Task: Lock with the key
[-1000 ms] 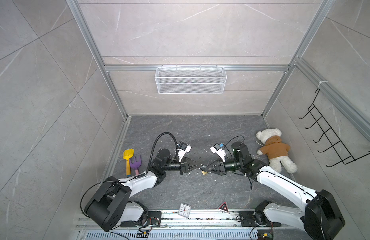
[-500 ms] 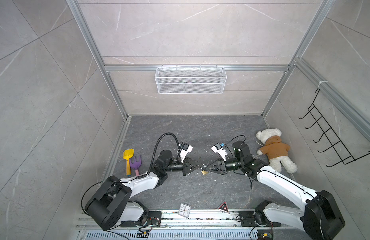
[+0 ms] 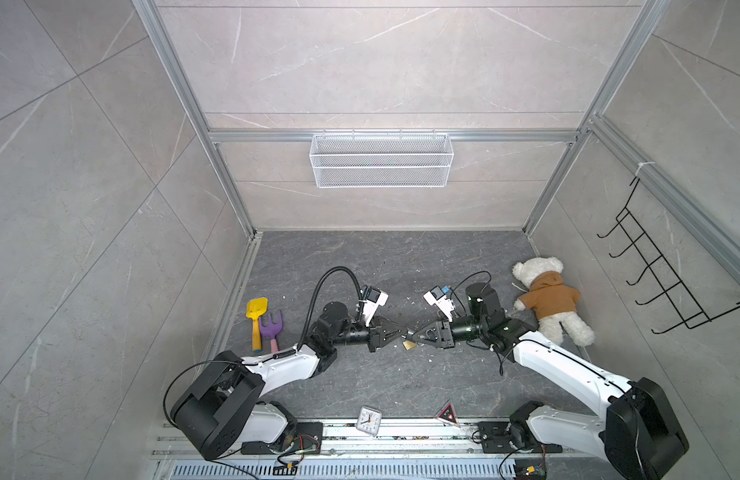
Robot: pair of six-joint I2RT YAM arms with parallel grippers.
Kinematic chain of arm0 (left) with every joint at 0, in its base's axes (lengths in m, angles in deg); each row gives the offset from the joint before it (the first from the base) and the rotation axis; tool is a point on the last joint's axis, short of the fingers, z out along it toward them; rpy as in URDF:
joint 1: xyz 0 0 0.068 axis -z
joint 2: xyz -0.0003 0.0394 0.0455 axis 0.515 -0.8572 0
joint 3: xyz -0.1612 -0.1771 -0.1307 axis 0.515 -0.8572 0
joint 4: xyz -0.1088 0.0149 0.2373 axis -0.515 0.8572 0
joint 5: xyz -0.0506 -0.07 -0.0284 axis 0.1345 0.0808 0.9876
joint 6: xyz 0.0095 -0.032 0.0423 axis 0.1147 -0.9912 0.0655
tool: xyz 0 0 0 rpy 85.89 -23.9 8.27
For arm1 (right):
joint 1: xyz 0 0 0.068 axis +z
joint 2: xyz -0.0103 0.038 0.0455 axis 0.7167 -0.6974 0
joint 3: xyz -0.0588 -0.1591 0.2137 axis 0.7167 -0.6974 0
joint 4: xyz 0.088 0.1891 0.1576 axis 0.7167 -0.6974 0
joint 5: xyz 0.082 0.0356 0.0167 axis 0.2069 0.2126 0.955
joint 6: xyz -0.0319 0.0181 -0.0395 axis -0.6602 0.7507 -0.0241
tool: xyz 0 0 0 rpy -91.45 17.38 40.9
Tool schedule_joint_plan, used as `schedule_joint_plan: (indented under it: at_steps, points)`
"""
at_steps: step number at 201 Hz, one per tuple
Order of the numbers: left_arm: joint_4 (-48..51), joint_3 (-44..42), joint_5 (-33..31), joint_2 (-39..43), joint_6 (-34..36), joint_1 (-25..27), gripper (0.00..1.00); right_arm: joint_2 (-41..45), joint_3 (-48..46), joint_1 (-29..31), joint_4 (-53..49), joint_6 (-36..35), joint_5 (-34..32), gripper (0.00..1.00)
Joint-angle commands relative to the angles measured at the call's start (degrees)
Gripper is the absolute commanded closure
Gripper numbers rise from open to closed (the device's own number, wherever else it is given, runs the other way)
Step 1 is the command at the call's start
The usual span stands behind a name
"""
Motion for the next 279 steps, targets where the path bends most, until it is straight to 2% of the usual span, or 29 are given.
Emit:
schedule_joint_plan:
  at_steps: [1,63,77,95,196,279]
  points:
    - [-3.5,3.3,5.6,-0.2,0.6,6.7,1.0,-0.8,1.4,1.8,8.8,0.6,-2.8,1.0]
    - [-3.7,3.0,4.9,0.9,-0.2,6.7,1.0,-1.4,1.5,1.8,8.6,-0.5,-3.2,1.0]
    - [-3.8,2.7,4.7,0.9,-0.1,6.7,0.89,-1.5,1.5,1.7,8.4,-0.6,-3.3,1.0]
    - [-3.8,2.1,4.2,1.4,-0.1,6.7,0.84,-1.2,1.4,1.7,8.2,-0.9,-2.7,1.0]
    - [-3.0,2.4,5.1,3.0,0.1,6.0,0.8,1.0,1.5,1.7,2.5,-5.1,-2.9,1.0]
    - [-2.8,0.1,5.0,5.6,0.6,5.9,0.81,3.2,2.9,0.9,-2.4,-7.6,-4.5,1.0]
